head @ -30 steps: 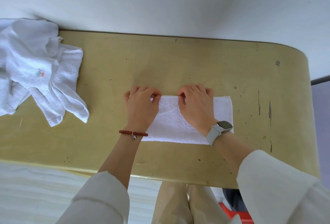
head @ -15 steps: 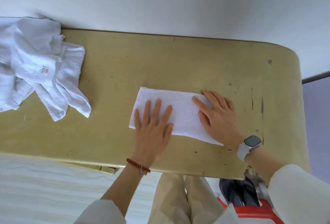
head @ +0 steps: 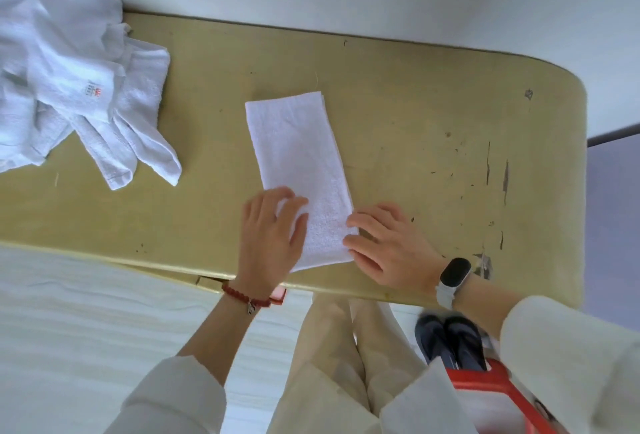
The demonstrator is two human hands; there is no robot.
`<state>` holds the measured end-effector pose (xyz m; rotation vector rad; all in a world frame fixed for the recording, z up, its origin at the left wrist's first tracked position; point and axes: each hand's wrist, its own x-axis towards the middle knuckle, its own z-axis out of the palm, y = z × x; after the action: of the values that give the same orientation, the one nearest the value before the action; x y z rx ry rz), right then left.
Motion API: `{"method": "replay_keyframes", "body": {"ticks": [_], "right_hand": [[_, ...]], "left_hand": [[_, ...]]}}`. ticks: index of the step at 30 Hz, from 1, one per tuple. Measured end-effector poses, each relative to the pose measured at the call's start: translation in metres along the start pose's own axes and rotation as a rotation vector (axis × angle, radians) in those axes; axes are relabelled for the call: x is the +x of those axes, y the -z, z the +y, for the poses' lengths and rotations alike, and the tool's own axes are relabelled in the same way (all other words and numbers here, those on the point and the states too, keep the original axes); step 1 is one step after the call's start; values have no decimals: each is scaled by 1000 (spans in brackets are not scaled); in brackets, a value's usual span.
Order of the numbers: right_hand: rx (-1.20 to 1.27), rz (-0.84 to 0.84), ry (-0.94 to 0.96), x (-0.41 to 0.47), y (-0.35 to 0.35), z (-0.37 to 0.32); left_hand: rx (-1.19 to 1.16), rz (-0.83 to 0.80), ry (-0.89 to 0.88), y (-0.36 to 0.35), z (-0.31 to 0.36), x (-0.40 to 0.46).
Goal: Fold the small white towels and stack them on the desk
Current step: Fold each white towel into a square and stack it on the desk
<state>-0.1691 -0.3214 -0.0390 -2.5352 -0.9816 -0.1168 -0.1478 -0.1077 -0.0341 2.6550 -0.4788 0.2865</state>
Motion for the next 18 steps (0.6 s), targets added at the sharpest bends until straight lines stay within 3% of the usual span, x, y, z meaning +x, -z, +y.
{"method": "replay_keyframes", "body": {"ticks": [4,11,15,18], "right_hand": [[-23,-144,83,-11,1,7],[-162,-101,122,3,-6,5],[78,-94,15,16,0,5],[136,-82,36,12,4,11]], "left_hand": [[-92,-108,-122,-5,9,-46],[-39,-94,-132,-6,7,-54],[29,-33,-23,-12,17,-41],[6,3,-56,-14,15,-36]]}}
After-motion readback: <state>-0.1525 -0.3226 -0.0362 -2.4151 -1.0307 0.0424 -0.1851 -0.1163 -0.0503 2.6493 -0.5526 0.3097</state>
